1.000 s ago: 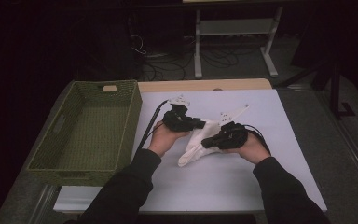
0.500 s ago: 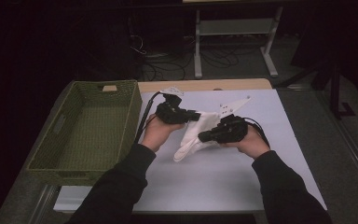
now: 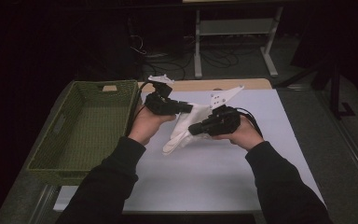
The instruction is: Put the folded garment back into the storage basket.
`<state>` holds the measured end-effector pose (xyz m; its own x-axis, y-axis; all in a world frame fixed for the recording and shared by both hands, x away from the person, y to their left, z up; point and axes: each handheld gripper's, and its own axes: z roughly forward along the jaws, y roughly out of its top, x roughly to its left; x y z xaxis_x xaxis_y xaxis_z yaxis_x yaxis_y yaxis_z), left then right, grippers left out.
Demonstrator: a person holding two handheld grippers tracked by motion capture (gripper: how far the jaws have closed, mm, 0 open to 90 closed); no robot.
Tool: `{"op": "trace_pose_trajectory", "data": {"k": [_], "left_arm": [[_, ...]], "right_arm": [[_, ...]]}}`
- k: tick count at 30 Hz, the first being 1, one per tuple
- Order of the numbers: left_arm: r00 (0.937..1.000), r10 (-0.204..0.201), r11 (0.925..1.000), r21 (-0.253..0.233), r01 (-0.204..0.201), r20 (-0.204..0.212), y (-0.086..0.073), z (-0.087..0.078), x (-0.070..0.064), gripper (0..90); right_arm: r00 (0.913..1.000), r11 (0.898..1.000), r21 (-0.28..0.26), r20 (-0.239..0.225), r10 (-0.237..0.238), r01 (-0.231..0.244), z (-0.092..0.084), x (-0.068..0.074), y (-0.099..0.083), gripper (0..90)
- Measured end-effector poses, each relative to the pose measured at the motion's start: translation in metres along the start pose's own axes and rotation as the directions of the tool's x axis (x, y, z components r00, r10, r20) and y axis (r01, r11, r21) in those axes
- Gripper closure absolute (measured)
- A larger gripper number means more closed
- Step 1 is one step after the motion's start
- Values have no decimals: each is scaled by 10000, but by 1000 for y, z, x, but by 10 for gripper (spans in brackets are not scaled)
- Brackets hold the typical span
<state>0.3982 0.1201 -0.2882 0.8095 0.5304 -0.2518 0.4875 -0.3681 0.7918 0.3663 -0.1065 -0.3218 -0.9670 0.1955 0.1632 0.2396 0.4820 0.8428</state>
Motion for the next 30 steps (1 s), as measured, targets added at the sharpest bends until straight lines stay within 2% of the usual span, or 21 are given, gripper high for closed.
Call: {"op": "trace_pose_trajectory", "data": {"k": [8,16,25,30], "left_arm": [[10000,-77,9997,-214,76,-50,5,-24,8,797],[9999,-119,9985,-531,112,-119,6,-54,19,798],[9997,-120,9968,-793,102,-221,5,-82,32,797],[9998,-33,9950,-998,11,-219,0,-97,42,797]], "right_arm": [[9996,9996,-131,-144,-234,232,6,1,21,856],[9983,9986,20,-257,-529,530,16,5,49,856],[9948,9954,146,-395,-942,948,34,6,80,856],[9935,9946,181,-524,-1011,1021,47,6,93,856]]}}
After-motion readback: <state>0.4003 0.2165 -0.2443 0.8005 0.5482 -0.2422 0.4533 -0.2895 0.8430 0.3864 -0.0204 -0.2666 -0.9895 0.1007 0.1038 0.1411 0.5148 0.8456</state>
